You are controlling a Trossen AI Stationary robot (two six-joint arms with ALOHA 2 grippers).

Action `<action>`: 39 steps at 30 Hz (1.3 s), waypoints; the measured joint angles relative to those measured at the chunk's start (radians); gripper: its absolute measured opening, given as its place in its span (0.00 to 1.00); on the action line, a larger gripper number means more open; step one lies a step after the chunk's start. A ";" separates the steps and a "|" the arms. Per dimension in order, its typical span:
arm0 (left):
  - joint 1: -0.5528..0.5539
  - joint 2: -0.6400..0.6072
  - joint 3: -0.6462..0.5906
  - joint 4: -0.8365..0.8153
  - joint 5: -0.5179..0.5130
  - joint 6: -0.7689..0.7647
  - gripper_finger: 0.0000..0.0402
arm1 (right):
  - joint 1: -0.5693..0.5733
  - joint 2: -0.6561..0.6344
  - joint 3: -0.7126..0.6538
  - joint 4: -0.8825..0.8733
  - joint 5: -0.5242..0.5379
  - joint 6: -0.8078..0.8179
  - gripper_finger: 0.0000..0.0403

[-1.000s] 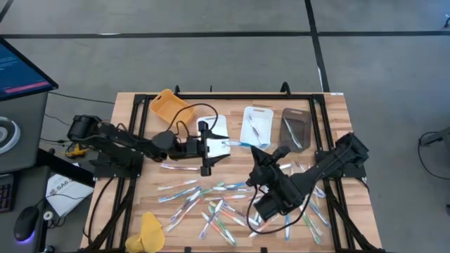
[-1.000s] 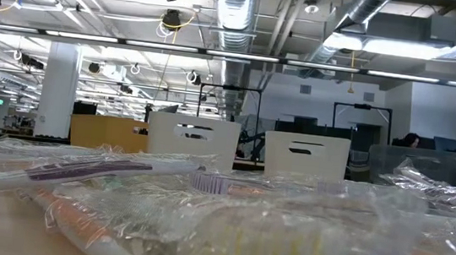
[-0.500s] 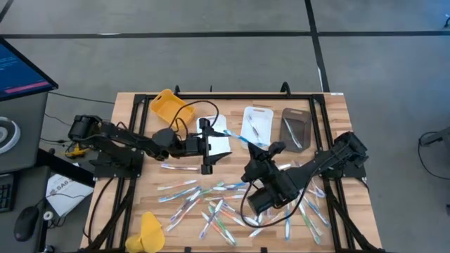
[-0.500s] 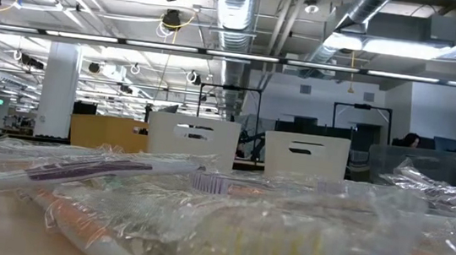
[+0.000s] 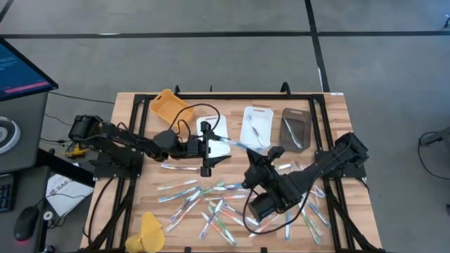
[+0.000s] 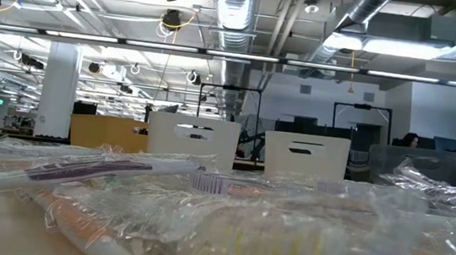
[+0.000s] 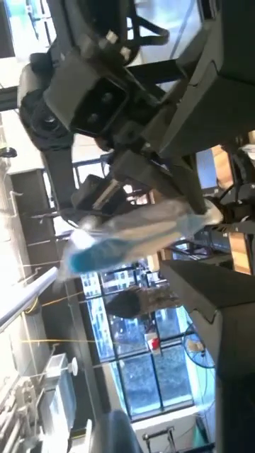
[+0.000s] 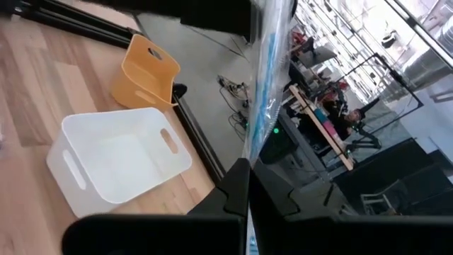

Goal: Pick & Place Toothbrushes
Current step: Put the blue toothbrush into the left white bin

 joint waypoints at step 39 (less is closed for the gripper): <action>0.006 0.000 0.034 0.006 0.000 0.001 0.25 | -0.023 0.000 0.000 0.019 0.002 -0.042 0.00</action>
